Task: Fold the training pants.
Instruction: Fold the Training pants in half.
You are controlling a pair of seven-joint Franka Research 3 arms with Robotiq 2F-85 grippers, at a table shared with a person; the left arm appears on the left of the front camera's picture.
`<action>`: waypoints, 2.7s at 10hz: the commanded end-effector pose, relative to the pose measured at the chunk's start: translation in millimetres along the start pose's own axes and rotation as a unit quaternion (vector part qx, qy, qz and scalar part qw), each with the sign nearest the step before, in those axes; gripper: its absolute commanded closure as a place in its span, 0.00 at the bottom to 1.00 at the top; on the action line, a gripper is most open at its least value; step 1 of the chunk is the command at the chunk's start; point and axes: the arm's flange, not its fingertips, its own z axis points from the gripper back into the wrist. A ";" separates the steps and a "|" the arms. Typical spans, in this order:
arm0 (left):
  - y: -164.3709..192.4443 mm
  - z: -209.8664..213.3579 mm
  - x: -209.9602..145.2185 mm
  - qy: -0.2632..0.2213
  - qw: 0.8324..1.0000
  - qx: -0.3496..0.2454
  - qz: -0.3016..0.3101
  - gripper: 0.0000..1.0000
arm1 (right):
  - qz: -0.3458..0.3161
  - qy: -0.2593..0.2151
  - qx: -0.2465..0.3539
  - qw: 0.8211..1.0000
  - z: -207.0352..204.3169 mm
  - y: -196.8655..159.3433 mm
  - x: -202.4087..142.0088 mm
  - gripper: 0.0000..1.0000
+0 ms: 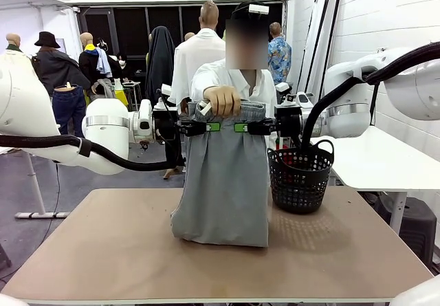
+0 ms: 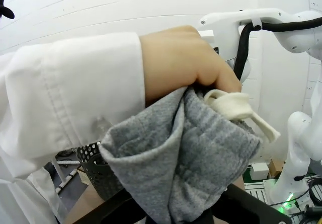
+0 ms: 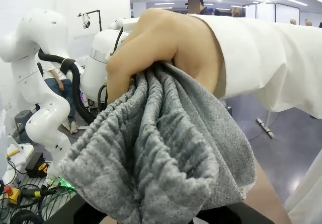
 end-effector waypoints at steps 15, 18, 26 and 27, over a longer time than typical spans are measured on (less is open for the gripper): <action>-0.9 0.8 2.5 -0.005 1.000 0.009 -0.006 1.00 | 0.000 -0.005 0.000 1.000 -0.5 3.1 1.7 1.00; -0.9 0.8 2.5 -0.005 1.000 0.009 -0.006 1.00 | 0.000 -0.005 0.000 1.000 -0.5 3.1 1.7 1.00; -0.9 0.8 2.5 -0.005 1.000 0.009 -0.006 1.00 | 0.000 -0.005 0.000 1.000 -0.5 3.1 1.7 1.00; -0.9 0.8 2.5 -0.005 1.000 0.009 -0.006 1.00 | 0.000 -0.005 0.000 1.000 -0.5 3.1 1.7 1.00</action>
